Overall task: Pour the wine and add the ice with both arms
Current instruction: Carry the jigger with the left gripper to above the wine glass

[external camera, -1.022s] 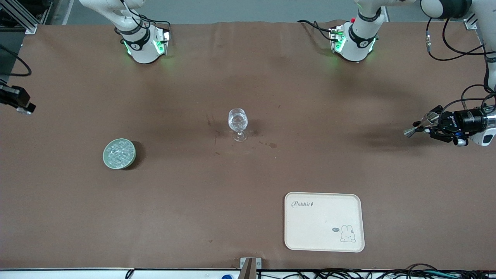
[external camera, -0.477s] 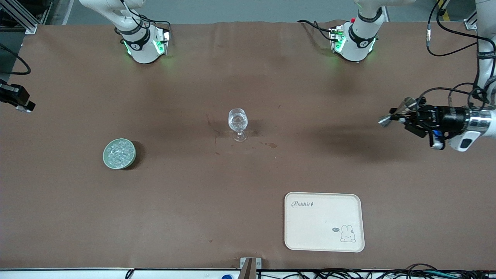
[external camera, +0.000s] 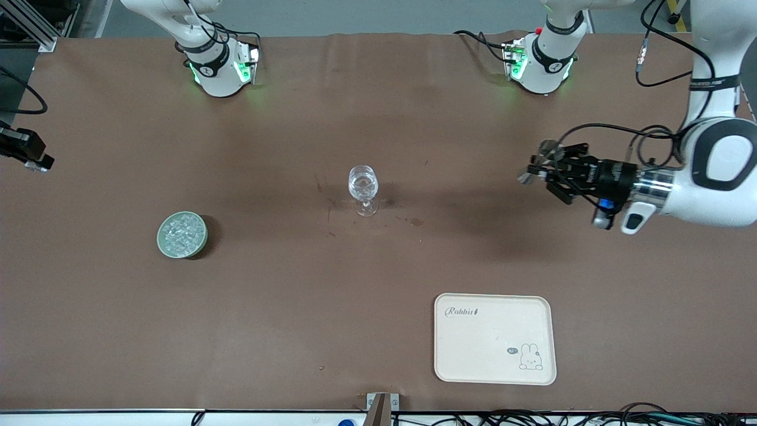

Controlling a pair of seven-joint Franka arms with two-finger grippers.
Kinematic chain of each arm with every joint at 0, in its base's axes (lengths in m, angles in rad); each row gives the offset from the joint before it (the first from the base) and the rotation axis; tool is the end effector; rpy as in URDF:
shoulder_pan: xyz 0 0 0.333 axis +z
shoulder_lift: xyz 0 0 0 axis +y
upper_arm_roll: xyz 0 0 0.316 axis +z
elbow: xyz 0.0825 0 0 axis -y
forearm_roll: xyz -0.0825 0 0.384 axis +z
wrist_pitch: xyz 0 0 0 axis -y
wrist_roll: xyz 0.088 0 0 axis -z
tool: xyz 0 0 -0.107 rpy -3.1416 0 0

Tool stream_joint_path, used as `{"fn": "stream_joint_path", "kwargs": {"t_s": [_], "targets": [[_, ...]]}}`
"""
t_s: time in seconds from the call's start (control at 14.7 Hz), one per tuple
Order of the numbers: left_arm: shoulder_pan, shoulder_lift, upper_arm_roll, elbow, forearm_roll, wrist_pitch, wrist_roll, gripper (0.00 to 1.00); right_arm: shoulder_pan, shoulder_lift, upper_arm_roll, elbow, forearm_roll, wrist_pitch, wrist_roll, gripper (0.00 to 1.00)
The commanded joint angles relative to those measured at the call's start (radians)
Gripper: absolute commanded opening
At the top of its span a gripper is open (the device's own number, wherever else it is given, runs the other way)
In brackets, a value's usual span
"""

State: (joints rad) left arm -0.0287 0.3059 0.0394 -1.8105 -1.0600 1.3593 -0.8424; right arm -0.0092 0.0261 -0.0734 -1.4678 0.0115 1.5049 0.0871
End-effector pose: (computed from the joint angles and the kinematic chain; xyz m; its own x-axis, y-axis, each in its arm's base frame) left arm 0.5689 -0.1031 0.3952 0.1810 0.2558 -0.9496 0.8894 -0.4548 0.0470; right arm 0.5547 -0.0440 0.6525 0.9857 -0.1681 0.0102 -0.1680 -0.9857 -0.0105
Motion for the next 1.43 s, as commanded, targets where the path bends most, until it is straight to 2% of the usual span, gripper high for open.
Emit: {"fn": "stream_joint_path", "kwargs": {"t_s": [0.0,0.27,0.61,0.82,1.02,1.36], "targets": [[0.007,-0.019,-0.1,-0.023,0.04,0.081,-0.033,0.01,0.0,-0.006,0.006,-0.003,-0.008,-0.003,0.002,0.04],[0.007,0.004,-0.272,-0.032,0.045,0.297,-0.191,0.01,0.002,-0.006,0.006,-0.003,-0.008,-0.005,0.005,0.04],[-0.005,0.077,-0.423,-0.024,0.094,0.504,-0.236,0.01,0.003,-0.006,0.007,-0.003,-0.008,-0.003,0.005,0.04],[-0.011,0.13,-0.518,-0.013,0.155,0.667,-0.331,0.01,0.003,-0.006,0.007,-0.003,-0.007,-0.005,0.006,0.04],[-0.016,0.177,-0.57,0.02,0.225,0.75,-0.411,0.01,0.003,-0.006,0.007,-0.003,-0.005,-0.008,0.006,0.04],[-0.028,0.199,-0.638,0.056,0.36,0.917,-0.602,0.01,0.003,-0.006,0.007,-0.005,0.001,-0.009,0.006,0.04]]}}
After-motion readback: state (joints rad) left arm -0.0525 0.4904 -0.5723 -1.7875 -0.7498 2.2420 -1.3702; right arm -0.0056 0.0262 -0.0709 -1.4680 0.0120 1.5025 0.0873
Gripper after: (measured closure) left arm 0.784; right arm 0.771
